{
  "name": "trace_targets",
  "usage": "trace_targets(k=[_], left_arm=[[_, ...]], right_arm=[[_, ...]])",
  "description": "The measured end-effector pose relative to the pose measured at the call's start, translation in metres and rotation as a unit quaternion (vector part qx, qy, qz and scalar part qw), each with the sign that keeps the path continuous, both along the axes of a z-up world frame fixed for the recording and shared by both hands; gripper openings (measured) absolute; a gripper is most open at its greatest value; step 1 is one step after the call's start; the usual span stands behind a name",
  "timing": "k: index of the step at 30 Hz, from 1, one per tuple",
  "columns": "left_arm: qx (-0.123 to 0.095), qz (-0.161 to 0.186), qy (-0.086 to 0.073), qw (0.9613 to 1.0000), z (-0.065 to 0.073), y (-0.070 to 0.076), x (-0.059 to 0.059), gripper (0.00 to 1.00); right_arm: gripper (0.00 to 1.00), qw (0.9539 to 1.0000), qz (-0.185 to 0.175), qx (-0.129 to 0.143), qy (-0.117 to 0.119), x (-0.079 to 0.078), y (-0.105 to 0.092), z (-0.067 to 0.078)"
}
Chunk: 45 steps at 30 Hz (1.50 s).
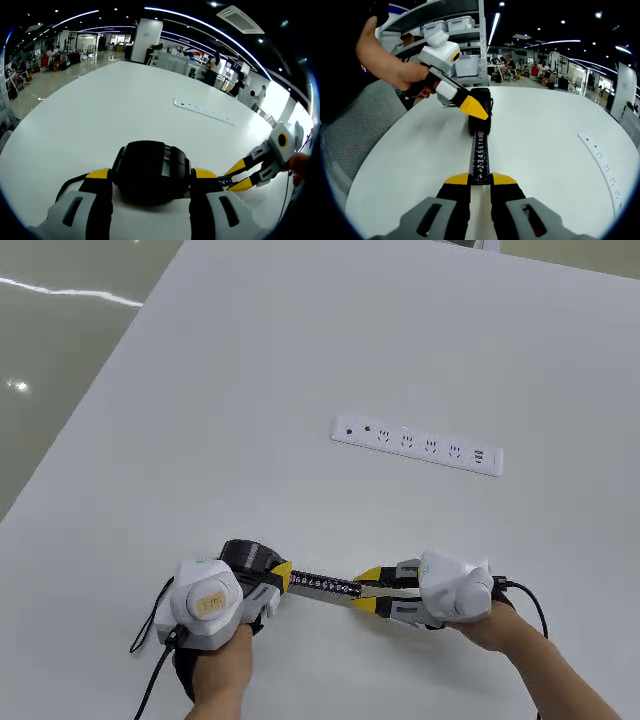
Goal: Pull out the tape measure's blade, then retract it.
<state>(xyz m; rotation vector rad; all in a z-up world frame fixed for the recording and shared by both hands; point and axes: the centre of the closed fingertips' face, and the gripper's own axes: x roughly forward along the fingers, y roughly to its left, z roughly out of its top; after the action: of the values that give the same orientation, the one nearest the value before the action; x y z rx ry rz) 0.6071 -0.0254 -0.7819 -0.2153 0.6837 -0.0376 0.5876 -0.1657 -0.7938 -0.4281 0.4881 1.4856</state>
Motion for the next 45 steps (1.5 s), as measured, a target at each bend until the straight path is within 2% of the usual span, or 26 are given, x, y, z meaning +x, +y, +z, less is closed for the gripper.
trace_targets(k=[45], left_arm=[[-0.008, 0.001, 0.000, 1.0000, 0.000, 0.002, 0.000, 0.58]], right_arm=[[0.14, 0.9999, 0.011, 0.003, 0.001, 0.002, 0.034, 0.000]])
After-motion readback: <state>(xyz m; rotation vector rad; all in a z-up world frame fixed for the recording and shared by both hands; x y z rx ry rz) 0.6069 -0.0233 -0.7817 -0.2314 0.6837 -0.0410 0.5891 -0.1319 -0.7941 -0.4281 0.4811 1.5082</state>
